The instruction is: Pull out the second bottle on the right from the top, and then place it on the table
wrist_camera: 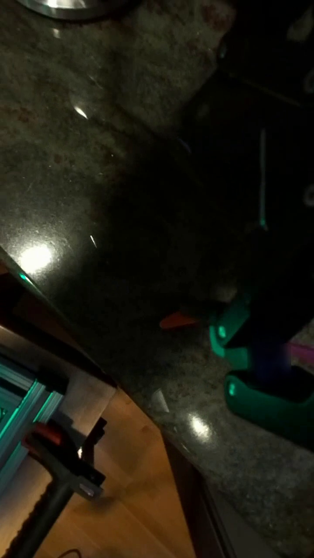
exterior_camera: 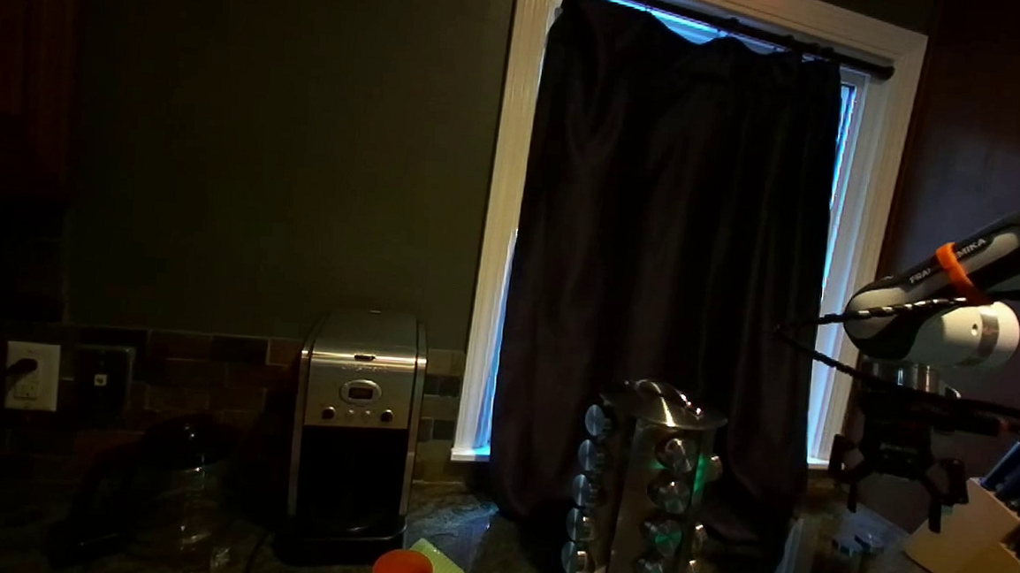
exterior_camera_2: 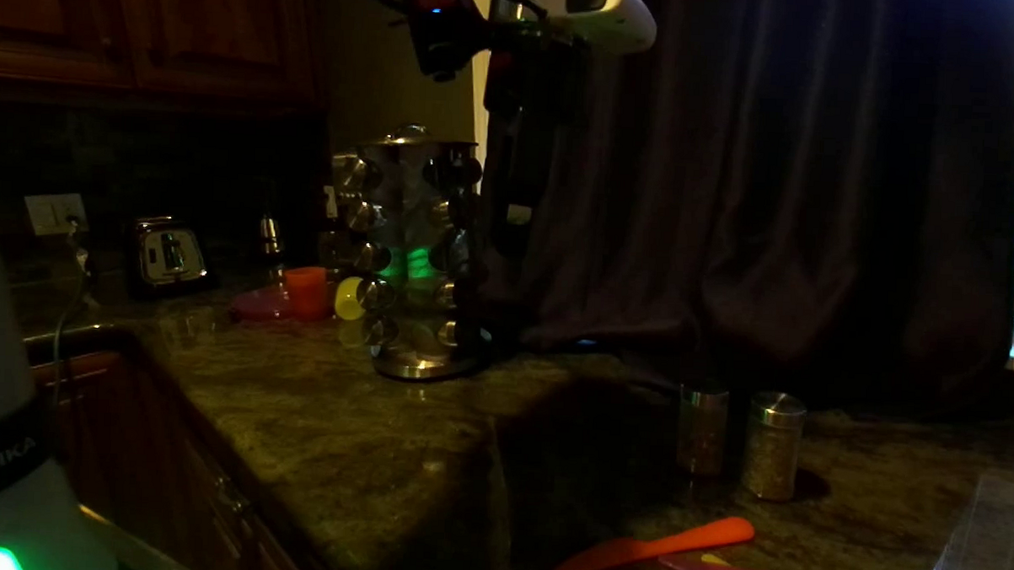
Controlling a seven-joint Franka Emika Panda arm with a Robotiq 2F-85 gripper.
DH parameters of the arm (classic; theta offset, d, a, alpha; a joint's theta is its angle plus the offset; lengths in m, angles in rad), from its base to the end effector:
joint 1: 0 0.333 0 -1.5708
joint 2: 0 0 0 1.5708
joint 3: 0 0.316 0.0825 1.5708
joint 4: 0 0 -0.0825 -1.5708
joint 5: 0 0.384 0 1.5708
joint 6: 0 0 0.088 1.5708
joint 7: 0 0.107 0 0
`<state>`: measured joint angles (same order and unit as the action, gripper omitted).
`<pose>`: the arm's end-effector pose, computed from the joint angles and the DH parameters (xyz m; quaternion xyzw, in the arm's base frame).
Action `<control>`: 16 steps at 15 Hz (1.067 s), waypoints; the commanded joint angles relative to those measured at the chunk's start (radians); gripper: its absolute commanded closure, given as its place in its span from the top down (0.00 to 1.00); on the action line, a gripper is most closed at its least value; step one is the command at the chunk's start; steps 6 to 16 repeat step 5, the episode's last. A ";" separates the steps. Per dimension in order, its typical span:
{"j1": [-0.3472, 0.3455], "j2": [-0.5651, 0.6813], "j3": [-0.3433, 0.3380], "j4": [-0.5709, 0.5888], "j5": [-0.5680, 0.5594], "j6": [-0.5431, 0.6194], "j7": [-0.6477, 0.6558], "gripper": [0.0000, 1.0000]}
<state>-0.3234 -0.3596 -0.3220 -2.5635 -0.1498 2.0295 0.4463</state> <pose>0.3115 -0.2408 0.3691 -0.8779 0.4697 0.0933 0.0002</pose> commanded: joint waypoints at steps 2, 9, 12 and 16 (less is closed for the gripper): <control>-0.038 -0.046 0.043 -0.016 0.008 -0.015 -0.088 1.00; -0.043 -0.083 0.045 -0.032 0.006 -0.017 -0.120 1.00; -0.043 -0.083 0.045 -0.032 0.006 -0.017 -0.120 1.00; -0.043 -0.083 0.045 -0.032 0.006 -0.017 -0.120 1.00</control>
